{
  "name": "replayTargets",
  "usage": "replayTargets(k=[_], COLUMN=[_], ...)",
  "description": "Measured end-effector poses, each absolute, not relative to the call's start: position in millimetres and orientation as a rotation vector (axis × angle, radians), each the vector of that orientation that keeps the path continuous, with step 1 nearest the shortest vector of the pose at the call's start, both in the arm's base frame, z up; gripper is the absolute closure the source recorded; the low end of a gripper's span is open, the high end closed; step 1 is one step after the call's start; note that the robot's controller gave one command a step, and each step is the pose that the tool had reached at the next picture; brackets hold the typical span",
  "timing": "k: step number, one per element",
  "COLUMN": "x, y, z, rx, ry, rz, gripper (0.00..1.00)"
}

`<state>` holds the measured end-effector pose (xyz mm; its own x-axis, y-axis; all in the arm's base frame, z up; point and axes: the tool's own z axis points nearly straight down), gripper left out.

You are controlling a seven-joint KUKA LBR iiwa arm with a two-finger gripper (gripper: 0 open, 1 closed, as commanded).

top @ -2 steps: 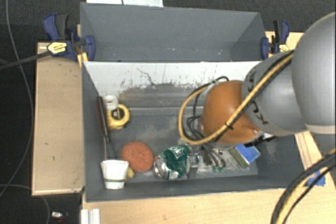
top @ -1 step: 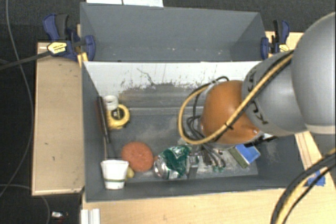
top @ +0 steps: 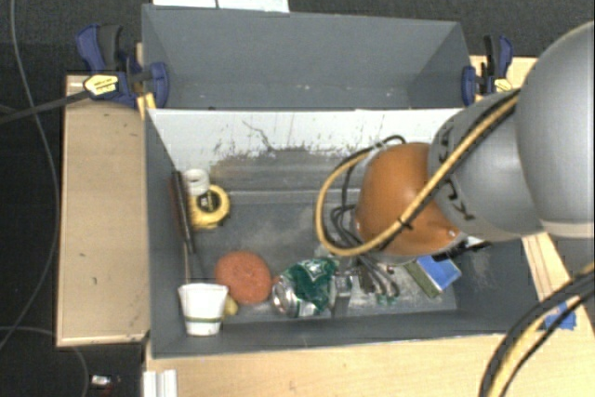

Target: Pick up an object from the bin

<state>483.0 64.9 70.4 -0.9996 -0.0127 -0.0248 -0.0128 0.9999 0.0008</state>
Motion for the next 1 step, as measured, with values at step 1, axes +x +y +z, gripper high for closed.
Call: replayTargets(k=[1], x=[483.0], y=[64.9], z=[70.4], rx=[-0.02], ry=[3.117], rz=[0.001], gripper=[1.0])
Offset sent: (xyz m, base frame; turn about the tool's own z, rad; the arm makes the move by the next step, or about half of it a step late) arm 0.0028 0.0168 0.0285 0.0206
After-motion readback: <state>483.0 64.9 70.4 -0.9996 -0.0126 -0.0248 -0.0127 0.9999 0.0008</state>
